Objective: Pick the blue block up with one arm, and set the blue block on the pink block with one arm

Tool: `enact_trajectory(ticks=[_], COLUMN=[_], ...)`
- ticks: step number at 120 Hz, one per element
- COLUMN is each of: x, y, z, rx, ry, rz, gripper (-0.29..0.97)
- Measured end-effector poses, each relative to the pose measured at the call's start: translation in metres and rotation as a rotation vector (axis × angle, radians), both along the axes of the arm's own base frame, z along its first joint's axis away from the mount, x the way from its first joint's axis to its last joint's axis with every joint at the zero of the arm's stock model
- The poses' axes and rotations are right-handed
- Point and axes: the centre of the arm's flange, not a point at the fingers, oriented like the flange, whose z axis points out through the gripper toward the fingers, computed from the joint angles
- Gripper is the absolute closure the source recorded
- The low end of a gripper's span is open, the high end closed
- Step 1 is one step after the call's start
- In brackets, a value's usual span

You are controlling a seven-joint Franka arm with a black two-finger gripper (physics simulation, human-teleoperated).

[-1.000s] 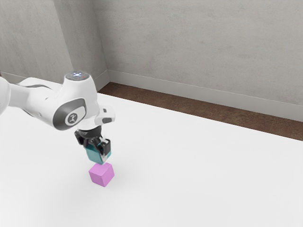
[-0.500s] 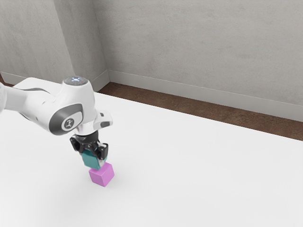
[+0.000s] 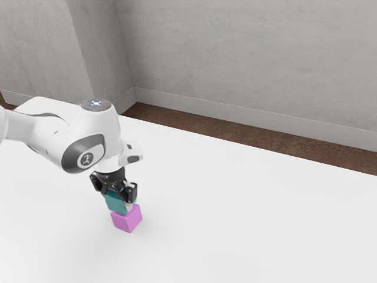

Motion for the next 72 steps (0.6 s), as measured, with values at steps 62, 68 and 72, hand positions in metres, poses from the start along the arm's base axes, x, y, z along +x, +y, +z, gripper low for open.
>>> enact_trajectory(ticks=[62,68,72], x=[-0.005,-0.004,-0.004], y=[-0.004,-0.004,-0.004], z=[-0.010,-0.010,-0.011], rx=[-0.004,-0.004,-0.004], ry=[0.002,0.001,0.000], rz=[-0.043,-0.045,-0.047], gripper=[0.38,0.38,0.38])
